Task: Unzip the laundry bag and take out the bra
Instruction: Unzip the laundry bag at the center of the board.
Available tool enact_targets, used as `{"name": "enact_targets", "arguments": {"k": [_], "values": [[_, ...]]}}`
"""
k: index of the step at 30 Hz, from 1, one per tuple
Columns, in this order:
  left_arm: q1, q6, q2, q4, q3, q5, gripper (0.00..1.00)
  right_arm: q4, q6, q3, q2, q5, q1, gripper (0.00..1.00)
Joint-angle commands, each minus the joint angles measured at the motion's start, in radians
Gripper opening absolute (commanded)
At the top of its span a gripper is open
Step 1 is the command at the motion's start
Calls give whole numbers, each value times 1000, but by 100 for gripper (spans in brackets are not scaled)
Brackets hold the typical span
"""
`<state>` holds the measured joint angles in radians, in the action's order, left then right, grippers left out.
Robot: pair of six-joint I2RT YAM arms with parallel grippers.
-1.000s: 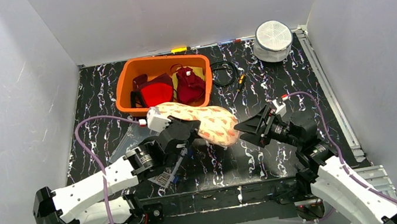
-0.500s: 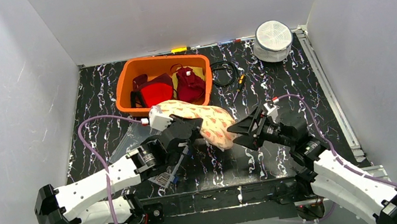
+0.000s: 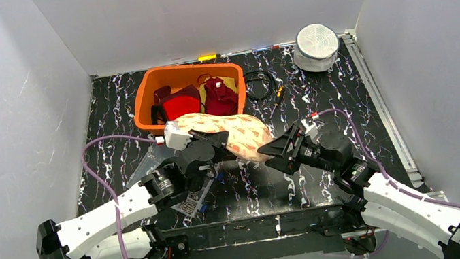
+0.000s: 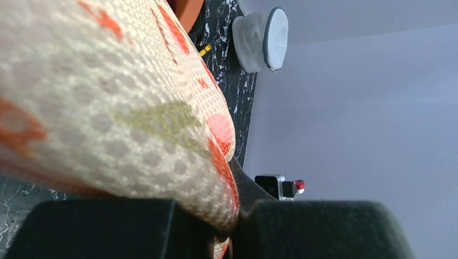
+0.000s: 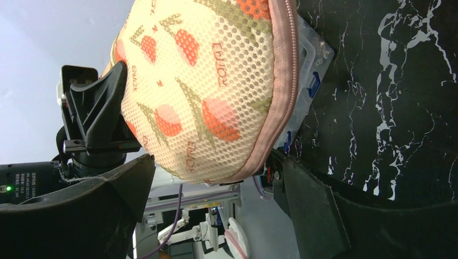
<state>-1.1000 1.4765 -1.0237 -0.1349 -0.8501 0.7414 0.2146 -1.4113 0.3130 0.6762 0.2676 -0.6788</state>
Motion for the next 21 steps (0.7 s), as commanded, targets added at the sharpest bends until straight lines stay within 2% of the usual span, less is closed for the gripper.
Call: {"name": "enact_targets", "arguments": {"k": [1, 5, 8, 13, 19, 21], "values": [[10, -22, 49, 36, -38, 58, 0, 80, -12, 48, -1, -85, -27, 95], [10, 18, 37, 55, -22, -5, 0, 138, -30, 58, 43, -123, -39, 90], [10, 42, 39, 87, 10, -44, 0, 155, -29, 80, 80, -147, -49, 83], [11, 51, 58, 86, 28, -73, 0, 194, -43, 84, 105, -166, -55, 64], [11, 70, 91, 6, 41, -56, 0, 197, -72, 65, 69, -193, -61, 38], [11, 77, 97, -29, 42, -51, 11, 193, -87, 60, 56, -198, -62, 29]]}}
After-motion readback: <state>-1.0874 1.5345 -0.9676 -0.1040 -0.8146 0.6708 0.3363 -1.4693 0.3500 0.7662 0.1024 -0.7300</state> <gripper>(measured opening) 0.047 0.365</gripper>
